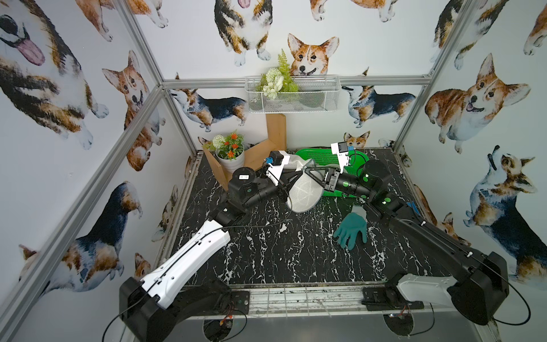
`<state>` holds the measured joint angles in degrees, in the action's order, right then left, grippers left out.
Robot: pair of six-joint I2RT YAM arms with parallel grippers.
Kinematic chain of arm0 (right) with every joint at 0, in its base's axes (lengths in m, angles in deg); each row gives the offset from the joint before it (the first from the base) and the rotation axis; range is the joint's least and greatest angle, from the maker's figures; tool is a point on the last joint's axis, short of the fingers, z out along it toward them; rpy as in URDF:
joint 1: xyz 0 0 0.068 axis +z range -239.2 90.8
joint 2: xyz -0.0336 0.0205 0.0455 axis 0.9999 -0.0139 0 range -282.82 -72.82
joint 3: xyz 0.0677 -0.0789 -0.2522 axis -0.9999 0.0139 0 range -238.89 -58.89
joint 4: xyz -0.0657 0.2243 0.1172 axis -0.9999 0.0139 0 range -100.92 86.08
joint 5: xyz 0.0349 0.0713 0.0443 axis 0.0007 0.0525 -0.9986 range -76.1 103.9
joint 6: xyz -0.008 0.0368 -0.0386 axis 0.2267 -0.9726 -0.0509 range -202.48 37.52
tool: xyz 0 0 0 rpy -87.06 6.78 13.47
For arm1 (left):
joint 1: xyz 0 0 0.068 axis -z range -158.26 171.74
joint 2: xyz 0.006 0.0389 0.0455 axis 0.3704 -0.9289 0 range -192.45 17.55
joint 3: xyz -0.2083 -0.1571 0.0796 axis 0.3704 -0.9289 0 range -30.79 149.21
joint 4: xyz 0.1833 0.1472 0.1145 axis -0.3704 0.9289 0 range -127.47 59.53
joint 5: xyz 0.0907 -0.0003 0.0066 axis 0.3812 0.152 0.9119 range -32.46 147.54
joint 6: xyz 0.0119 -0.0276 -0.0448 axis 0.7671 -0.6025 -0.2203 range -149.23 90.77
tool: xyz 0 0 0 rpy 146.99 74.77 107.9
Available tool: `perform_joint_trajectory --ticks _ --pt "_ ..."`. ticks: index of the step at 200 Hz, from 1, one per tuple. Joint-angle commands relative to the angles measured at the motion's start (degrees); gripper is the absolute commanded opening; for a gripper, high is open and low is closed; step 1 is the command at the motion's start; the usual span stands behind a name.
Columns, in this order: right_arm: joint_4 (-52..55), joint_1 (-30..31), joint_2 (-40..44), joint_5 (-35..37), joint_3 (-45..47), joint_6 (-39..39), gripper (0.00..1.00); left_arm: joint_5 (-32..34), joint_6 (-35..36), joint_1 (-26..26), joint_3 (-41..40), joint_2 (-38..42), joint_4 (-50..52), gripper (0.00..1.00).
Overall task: Turn the laundry bag inside out
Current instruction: Zip the zipper on the laundry bag.
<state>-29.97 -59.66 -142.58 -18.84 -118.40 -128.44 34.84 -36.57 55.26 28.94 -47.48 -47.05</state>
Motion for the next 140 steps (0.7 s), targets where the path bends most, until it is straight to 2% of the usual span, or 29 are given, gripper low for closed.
perform_joint_trajectory --ticks 1,56,82,86,99,113,140 --pt "2.3 -1.8 1.6 2.8 0.5 1.0 0.00 1.7 0.6 0.1 -0.5 0.9 -2.0 0.00" --pt "11.9 -8.1 4.4 4.4 0.9 2.8 0.00 3.4 0.3 0.0 -3.2 3.2 -5.1 0.00" --pt "12.0 -8.9 4.1 3.3 0.6 2.6 0.00 4.8 -0.9 0.1 -4.8 3.6 -6.0 0.00" --pt "11.7 -8.9 3.7 2.5 0.2 2.6 0.00 4.7 -0.9 0.1 -4.7 3.4 -5.4 0.05" --pt "11.0 -8.8 2.7 -0.4 -1.5 2.7 0.00 5.3 -0.8 0.0 -4.6 2.9 -2.8 0.35" --pt "11.0 -8.6 1.9 -2.1 -3.3 3.7 0.00 7.1 -0.1 0.1 -4.3 2.5 1.1 0.59" --pt "12.6 -8.6 1.7 -2.7 -4.6 5.6 0.00 12.8 2.5 0.1 -3.3 3.0 8.6 0.85"
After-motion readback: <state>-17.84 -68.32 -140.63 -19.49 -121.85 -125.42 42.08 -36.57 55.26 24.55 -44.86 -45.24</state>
